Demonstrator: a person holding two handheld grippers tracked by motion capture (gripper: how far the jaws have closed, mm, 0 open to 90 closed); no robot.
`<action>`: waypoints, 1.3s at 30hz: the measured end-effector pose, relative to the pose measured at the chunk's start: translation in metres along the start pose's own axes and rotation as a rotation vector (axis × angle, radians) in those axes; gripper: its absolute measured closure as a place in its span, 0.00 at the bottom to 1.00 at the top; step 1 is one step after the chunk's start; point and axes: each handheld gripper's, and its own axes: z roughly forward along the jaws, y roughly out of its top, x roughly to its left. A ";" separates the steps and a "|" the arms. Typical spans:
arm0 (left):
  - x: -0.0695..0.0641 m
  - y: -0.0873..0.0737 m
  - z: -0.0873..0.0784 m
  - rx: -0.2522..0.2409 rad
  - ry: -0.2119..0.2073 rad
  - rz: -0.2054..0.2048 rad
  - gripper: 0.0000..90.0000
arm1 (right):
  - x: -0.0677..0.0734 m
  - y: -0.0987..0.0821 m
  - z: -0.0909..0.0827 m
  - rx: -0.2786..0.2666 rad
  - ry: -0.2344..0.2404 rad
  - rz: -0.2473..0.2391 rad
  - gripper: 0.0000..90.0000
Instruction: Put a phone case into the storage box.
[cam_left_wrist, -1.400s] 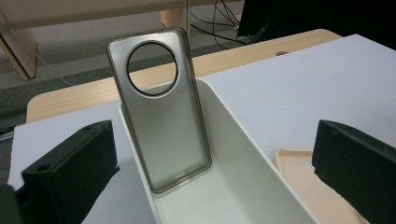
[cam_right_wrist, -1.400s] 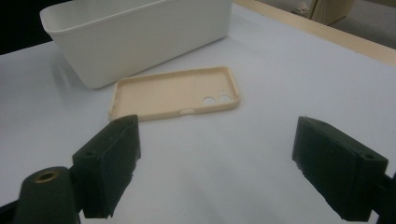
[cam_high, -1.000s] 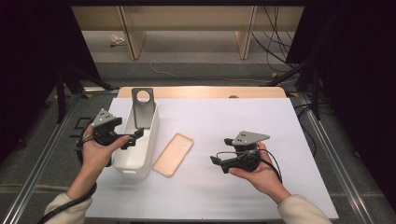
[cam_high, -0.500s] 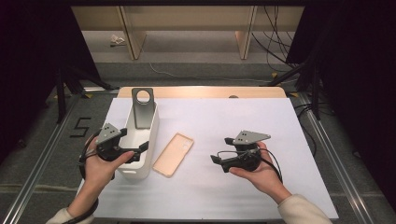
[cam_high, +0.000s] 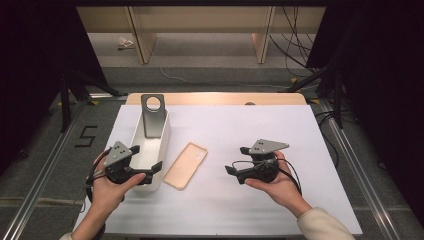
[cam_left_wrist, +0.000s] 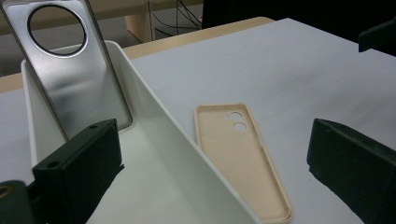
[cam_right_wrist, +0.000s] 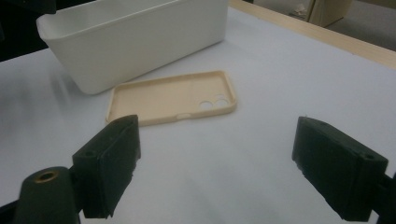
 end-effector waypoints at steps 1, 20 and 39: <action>0.000 0.000 0.000 0.000 -0.001 0.000 0.03 | 0.000 0.000 0.000 0.000 0.000 0.002 0.18; 0.000 -0.003 0.000 0.007 -0.001 0.006 0.03 | -0.002 0.001 0.000 -0.007 -0.004 0.009 0.18; 0.001 -0.003 0.000 0.002 0.002 0.005 0.03 | -0.001 0.002 0.001 -0.012 -0.003 0.014 0.18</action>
